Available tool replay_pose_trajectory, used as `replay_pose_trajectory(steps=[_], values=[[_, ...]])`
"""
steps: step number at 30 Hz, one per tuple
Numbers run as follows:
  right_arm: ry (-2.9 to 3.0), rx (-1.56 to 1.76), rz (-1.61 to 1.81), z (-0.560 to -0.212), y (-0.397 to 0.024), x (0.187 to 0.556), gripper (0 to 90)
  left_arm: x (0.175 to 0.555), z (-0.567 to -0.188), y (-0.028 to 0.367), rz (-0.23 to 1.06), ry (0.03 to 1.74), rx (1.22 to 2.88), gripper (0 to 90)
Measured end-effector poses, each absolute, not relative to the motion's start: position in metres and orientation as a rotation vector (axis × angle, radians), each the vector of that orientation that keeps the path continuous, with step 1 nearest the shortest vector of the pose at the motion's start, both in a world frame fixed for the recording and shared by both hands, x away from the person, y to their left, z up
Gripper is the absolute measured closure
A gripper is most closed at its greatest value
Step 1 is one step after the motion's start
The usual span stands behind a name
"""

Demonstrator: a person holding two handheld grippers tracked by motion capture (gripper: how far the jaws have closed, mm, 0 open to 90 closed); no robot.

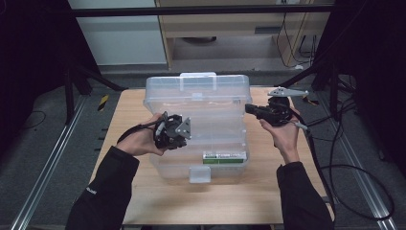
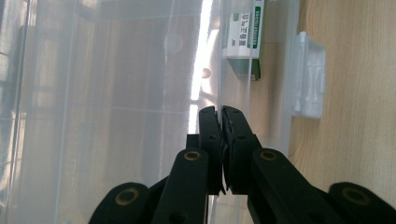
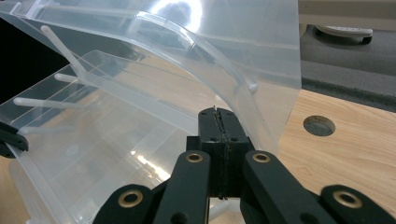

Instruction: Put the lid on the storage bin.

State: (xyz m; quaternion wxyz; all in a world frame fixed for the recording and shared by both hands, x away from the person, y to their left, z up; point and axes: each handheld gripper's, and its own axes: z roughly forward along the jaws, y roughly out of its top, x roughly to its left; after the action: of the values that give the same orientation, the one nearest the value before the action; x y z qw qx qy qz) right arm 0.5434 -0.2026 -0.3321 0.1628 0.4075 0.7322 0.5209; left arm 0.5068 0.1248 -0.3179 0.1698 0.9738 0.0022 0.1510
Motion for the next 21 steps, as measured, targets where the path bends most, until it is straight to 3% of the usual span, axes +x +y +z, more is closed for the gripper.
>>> replay_pose_trajectory(steps=[21], values=[[2.101,1.148,1.517,-0.336,-0.206,0.534,90.0,0.497,-0.303,0.143,0.482,0.217,2.611,78.0]])
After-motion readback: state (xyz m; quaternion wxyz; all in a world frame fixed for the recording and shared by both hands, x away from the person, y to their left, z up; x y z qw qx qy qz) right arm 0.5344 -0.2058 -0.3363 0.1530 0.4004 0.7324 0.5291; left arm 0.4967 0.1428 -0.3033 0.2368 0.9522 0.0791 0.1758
